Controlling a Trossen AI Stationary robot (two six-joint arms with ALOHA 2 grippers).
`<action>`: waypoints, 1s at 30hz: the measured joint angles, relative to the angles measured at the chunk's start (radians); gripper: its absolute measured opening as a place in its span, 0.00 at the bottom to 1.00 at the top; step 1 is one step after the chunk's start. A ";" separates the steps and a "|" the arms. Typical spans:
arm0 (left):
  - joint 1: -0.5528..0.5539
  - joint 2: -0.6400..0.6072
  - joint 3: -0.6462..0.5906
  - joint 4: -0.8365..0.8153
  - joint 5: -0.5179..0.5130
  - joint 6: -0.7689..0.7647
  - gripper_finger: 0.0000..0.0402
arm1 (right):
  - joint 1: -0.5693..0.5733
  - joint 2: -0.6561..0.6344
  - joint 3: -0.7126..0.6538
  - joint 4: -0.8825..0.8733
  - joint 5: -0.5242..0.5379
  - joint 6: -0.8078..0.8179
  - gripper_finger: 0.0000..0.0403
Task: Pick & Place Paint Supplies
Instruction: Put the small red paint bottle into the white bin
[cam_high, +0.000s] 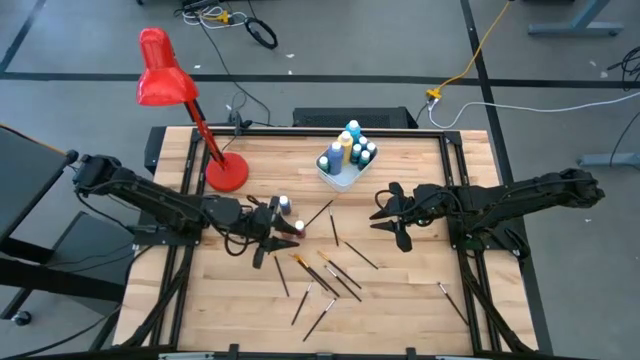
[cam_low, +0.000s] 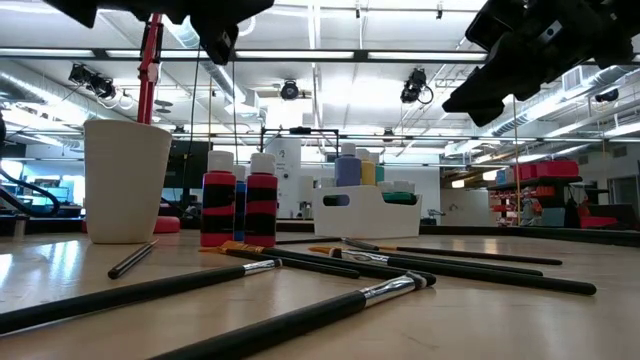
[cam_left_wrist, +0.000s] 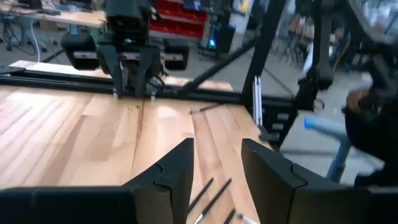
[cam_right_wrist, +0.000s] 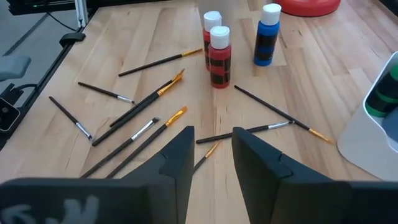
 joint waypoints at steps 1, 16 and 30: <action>0.000 0.000 0.011 -0.026 0.005 0.007 0.36 | 0.000 0.000 0.000 0.000 0.000 0.001 0.28; 0.108 0.184 0.191 -0.401 -0.065 0.023 0.43 | 0.000 0.000 -0.001 0.042 0.000 0.002 0.28; 0.148 0.461 0.497 -0.893 -0.082 0.021 0.43 | 0.000 0.008 -0.001 0.039 0.000 -0.001 0.28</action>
